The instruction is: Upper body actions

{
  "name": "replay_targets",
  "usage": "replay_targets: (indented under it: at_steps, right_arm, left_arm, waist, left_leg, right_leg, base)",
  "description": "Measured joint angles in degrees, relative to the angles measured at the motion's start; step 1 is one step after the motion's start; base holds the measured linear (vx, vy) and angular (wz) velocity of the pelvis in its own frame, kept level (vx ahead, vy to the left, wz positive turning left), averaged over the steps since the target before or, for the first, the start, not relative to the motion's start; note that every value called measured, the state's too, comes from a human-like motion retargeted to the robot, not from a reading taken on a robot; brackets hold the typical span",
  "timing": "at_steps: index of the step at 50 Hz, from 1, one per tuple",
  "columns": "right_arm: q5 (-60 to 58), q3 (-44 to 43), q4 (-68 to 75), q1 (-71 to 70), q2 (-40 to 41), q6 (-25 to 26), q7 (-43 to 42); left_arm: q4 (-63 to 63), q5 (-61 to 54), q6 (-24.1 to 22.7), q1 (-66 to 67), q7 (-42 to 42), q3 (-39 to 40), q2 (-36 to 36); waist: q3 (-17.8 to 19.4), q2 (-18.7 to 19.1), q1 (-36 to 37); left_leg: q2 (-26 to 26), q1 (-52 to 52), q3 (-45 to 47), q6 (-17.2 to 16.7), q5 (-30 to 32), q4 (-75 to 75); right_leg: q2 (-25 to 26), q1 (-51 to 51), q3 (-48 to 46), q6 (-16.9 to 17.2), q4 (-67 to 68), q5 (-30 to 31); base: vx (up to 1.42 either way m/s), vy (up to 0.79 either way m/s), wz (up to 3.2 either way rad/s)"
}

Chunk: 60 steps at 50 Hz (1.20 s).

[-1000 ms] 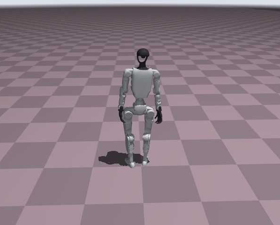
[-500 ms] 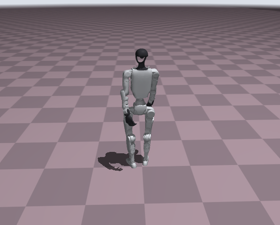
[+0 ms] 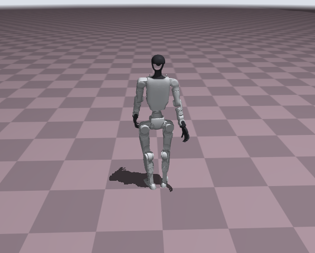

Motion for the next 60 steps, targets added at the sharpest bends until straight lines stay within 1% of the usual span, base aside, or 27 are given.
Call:
replay_targets:
  at_steps: [3, 5, 9, 10, 12, 15, 17, 20, 22, 25, 27, 29, 33, 35, 36, 37, 38, 40, 42, 45, 48, 50, 52, 55, 56, 58, 60]
  right_arm:
    - [-4.67, 4.52, 0.00, -10.46, 2.85, -2.55, 7.26]
    - [-7.06, 7.54, -0.44, -17.79, 5.25, -6.04, 12.25]
    - [-7.76, 12.24, -9.25, -28.88, 10.64, -12.08, 20.54]
    - [-7.54, 12.71, -11.66, -31.09, 11.92, -13.36, 22.33]
    - [-5.43, 12.81, -15.79, -34.61, 14.22, -15.40, 25.67]
    - [-0.63, 12.17, -20.18, -38.26, 16.79, -17.67, 29.61]
    - [1.58, 12.36, -22.35, -39.26, 17.65, -18.45, 30.92]
    - [2.51, 13.23, -25.73, -38.26, 18.20, -19.74, 32.95]
    - [0.68, 14.17, -26.62, -36.15, 17.63, -21.32, 32.75]
    - [-5.04, 14.12, -25.18, -31.08, 15.21, -22.70, 29.40]
    - [-9.39, 12.95, -21.78, -26.67, 13.36, -21.74, 26.21]
    - [-13.18, 11.30, -16.09, -22.64, 11.33, -18.40, 22.76]
    - [-19.06, 6.31, -1.12, -16.39, 5.45, -6.12, 15.86]
    - [-18.76, 4.34, 0.00, -10.51, 2.11, 2.18, 13.80]
    - [-17.57, 3.29, 0.00, -7.58, 0.62, 5.32, 12.78]
    - [-16.31, 2.22, 0.00, -4.78, -0.76, 7.86, 11.73]
    - [-14.89, 1.12, 0.00, -2.24, -1.95, 9.19, 10.65]
    - [-12.77, -1.06, 0.00, 2.03, -3.95, 9.30, 8.42]
    - [-11.67, -2.74, 0.00, 5.28, -5.26, 7.85, 5.83]
    - [-10.37, -4.06, 0.00, 8.67, -6.05, 6.84, 1.79]
    - [-7.88, -3.51, 0.00, 9.26, -5.65, 8.12, 0.55]
    - [-6.37, -2.14, 0.00, 7.71, -4.74, 8.44, 1.80]
    - [-6.20, 0.36, 0.00, 4.04, -3.54, 7.39, 5.08]
    - [-8.16, 6.29, 0.00, -4.00, -1.09, 5.02, 11.24]
    - [-9.77, 8.35, 0.00, -7.44, 0.02, 3.86, 13.61]
    - [-13.50, 11.71, 0.00, -14.80, 2.54, 0.67, 18.57]
    - [-16.70, 13.92, -0.45, -22.56, 5.59, -3.92, 23.09]
  left_arm:
    - [7.53, 0.33, 4.32, 9.33, -3.56, 3.59, 1.10]
    - [12.94, 0.58, 7.02, 15.98, -4.89, 6.40, 2.00]
    - [14.99, -1.21, 12.56, 32.55, -7.14, 10.04, 0.83]
    - [14.99, -1.29, 13.33, 36.46, -7.80, 11.01, 0.28]
    - [14.99, -0.19, 12.87, 42.78, -8.74, 13.76, -0.74]
    - [14.99, 0.98, 13.31, 48.51, -8.65, 17.83, -1.90]
    - [14.99, -2.16, 13.97, 49.77, -9.33, 17.10, -1.32]
    - [14.99, -10.94, 13.84, 46.55, -9.31, 12.34, 1.42]
    - [14.99, -13.09, 12.46, 40.93, -7.65, 9.47, 2.99]
    - [14.99, -13.16, 10.35, 29.03, -4.06, 4.57, 4.33]
    - [14.88, -11.33, 8.64, 19.87, -3.46, 2.37, 4.27]
    - [13.05, -7.89, 7.60, 11.28, -4.65, 2.21, 3.73]
    - [3.87, -0.23, 4.49, -1.93, -7.40, -0.43, 1.84]
    - [-0.57, 2.79, 1.98, -7.32, -6.37, -3.39, 1.70]
    - [-2.79, 3.67, 1.10, -9.62, -4.64, -4.48, 1.54]
    - [-4.84, 4.45, 0.18, -11.79, -2.82, -5.34, 1.37]
    - [-6.55, 5.02, -0.86, -13.71, -0.82, -5.72, 1.17]
    - [-9.13, 4.71, -2.94, -16.60, 2.74, -6.14, 0.91]
    - [-10.83, 3.03, -4.36, -17.79, 4.64, -5.52, 0.31]
    - [-11.80, -0.51, -6.47, -16.92, 3.27, -5.19, -0.61]
    - [-10.28, -2.43, -6.42, -12.91, 1.02, -5.09, -1.39]
    - [-8.02, -2.47, -5.56, -8.86, 0.29, -4.88, -1.55]
    - [-4.21, -1.80, -4.54, -3.91, -0.48, -4.24, -1.06]
    - [3.88, -0.64, -1.94, 4.31, -1.60, -2.42, 0.03]
    - [7.16, -0.03, -0.01, 7.08, -2.21, -1.04, 0.65]
    - [13.85, 0.72, 4.95, 12.40, -3.63, 1.44, 1.98]
    - [14.99, 0.94, 12.06, 19.93, -6.45, 2.79, 2.57]
  waist:
    - [-0.79, 0.45, -0.75]
    - [-1.12, 0.79, -0.74]
    - [-1.22, 1.19, -0.92]
    - [-1.30, 1.28, -1.18]
    - [-1.43, 1.45, -1.50]
    - [-1.29, 1.50, -1.33]
    - [-0.68, 1.17, -1.49]
    - [0.71, -0.27, -2.78]
    - [0.77, -0.93, -2.68]
    - [-0.07, -1.26, -0.55]
    - [-0.58, -1.48, 0.54]
    - [-0.59, -1.79, 0.30]
    - [-0.43, -2.04, -1.97]
    - [-0.55, -1.69, -2.44]
    - [-0.65, -1.40, -2.46]
    - [-0.72, -1.12, -2.43]
    - [-0.75, -0.84, -2.31]
    - [-0.53, -0.39, -2.35]
    - [-0.07, -0.23, -2.60]
    - [0.24, -0.17, -2.75]
    - [-0.04, 0.00, -1.72]
    - [-0.30, 0.12, -1.01]
    - [-0.57, 0.19, -0.77]
    - [-0.85, 0.32, -0.39]
    - [-0.82, 0.39, -0.19]
    - [-0.53, 0.55, 0.21]
    - [0.33, 0.56, 0.64]
  left_leg:
    - [0.19, 0.52, 0.58, -0.19, -0.59, -0.17]
    - [0.42, 0.92, 1.55, -0.33, -0.91, -0.29]
    - [0.70, 1.39, 3.20, -0.55, -1.28, -0.75]
    - [0.76, 1.38, 3.32, -0.63, -1.37, -0.77]
    - [0.88, 1.27, 3.29, -0.77, -1.51, -0.62]
    - [1.05, 1.15, 2.97, -0.81, -1.60, -0.18]
    - [1.12, 1.13, 2.25, -0.80, -1.48, 0.22]
    - [1.00, 1.35, 0.56, -0.78, -1.00, 0.74]
    - [0.87, 1.18, 0.30, -0.82, -0.57, 0.44]
    - [0.47, 0.70, 0.66, -0.59, -0.10, -0.25]
    - [0.24, 0.23, 0.53, -0.41, 0.08, -0.33]
    - [0.12, -0.13, 0.00, -0.32, 0.32, -0.25]
    - [-0.24, -0.74, -1.61, -0.19, 0.78, -0.14]
    - [-0.43, -1.11, -2.37, -0.13, 0.74, -0.01]
    - [-0.42, -1.28, -2.43, -0.15, 0.64, 0.09]
    - [-0.38, -1.44, -2.39, -0.19, 0.54, 0.21]
    - [-0.31, -1.59, -2.14, -0.26, 0.41, 0.36]
    - [-0.30, -1.76, -1.87, -0.37, 0.22, 0.58]
    - [-0.41, -1.65, -1.89, -0.40, 0.18, 0.70]
    - [-0.71, -1.28, -2.26, -0.40, 0.20, 0.61]
    - [-0.86, -1.09, -2.34, -0.33, 0.22, 0.40]
    - [-0.95, -0.98, -2.50, -0.19, 0.32, 0.17]
    - [-0.99, -0.87, -2.73, -0.03, 0.43, -0.06]
    - [-0.84, -0.32, -2.44, 0.07, 0.47, -0.46]
    - [-0.68, -0.06, -2.05, 0.03, 0.37, -0.48]
    - [-0.35, 0.51, -1.27, -0.06, 0.08, -0.38]
    - [-0.02, 1.19, -0.43, -0.22, -0.29, -0.10]
  right_leg:
    - [0.18, -0.78, 1.01, -0.14, 0.27, 0.17]
    - [0.36, -1.42, 2.32, -0.20, 0.64, 0.35]
    - [0.72, -2.53, 4.77, -0.18, 1.03, 0.62]
    - [0.75, -2.77, 5.11, -0.15, 1.08, 0.66]
    - [0.70, -3.08, 5.32, -0.09, 1.21, 0.71]
    - [0.53, -3.05, 5.22, 0.03, 1.50, 0.67]
    - [0.37, -2.47, 4.74, 0.14, 1.54, 0.55]
    - [-0.12, -1.14, 3.19, 0.27, 1.62, 0.20]
    - [-0.34, -1.09, 2.69, 0.29, 1.60, 0.07]
    - [-0.44, -1.63, 2.61, 0.17, 1.44, 0.16]
    - [-0.53, -1.68, 1.94, 0.09, 1.11, 0.33]
    - [-0.69, -1.31, 0.68, 0.11, 0.76, 0.36]
    - [-1.10, -0.54, -1.27, 0.38, 0.31, 0.07]
    - [-1.23, -0.41, -1.75, 0.54, 0.12, -0.04]
    - [-1.28, -0.42, -1.91, 0.62, 0.04, -0.03]
    - [-1.33, -0.45, -2.00, 0.69, -0.03, -0.02]
    - [-1.37, -0.52, -1.95, 0.73, -0.06, -0.02]
    - [-1.49, -0.55, -1.95, 0.80, -0.10, -0.08]
    - [-1.62, -0.16, -2.16, 0.85, -0.21, -0.17]
    - [-1.79, 0.49, -2.74, 0.82, -0.41, -0.35]
    - [-1.82, 0.59, -2.67, 0.82, -0.37, -0.50]
    - [-1.71, 0.55, -2.62, 0.74, -0.32, -0.58]
    - [-1.51, 0.41, -2.46, 0.60, -0.21, -0.62]
    - [-1.13, 0.12, -1.77, 0.34, 0.01, -0.48]
    - [-0.95, 0.06, -1.33, 0.23, 0.05, -0.36]
    - [-0.63, 0.03, -0.44, 0.02, 0.16, -0.12]
    - [-0.33, 0.14, 0.70, -0.20, 0.34, 0.04]
  base:
    - [0.03, 0.01, -0.15]
    - [0.06, 0.00, -0.42]
    - [0.03, 0.00, -0.36]
    - [0.00, 0.00, 0.00]
    - [0.00, 0.00, 0.00]
    - [0.02, -0.01, 0.07]
    - [0.08, -0.08, 0.37]
    - [-0.01, -0.15, 0.68]
    - [-0.07, -0.06, 0.33]
    - [-0.01, 0.01, -0.08]
    - [-0.05, 0.05, -0.14]
    - [-0.08, 0.01, 0.23]
    - [-0.06, 0.02, 0.43]
    - [0.01, 0.07, 0.09]
    - [0.01, 0.08, -0.09]
    - [0.00, 0.09, -0.18]
    - [-0.02, 0.08, -0.18]
    - [-0.05, 0.07, -0.12]
    - [0.00, 0.00, 0.00]
    - [0.00, 0.00, 0.00]
    - [0.00, 0.00, 0.00]
    - [0.00, 0.00, 0.00]
    - [0.00, 0.00, 0.00]
    - [0.01, -0.01, -0.07]
    - [0.02, -0.02, -0.30]
    - [0.00, -0.02, -0.37]
    - [-0.02, -0.03, -0.36]
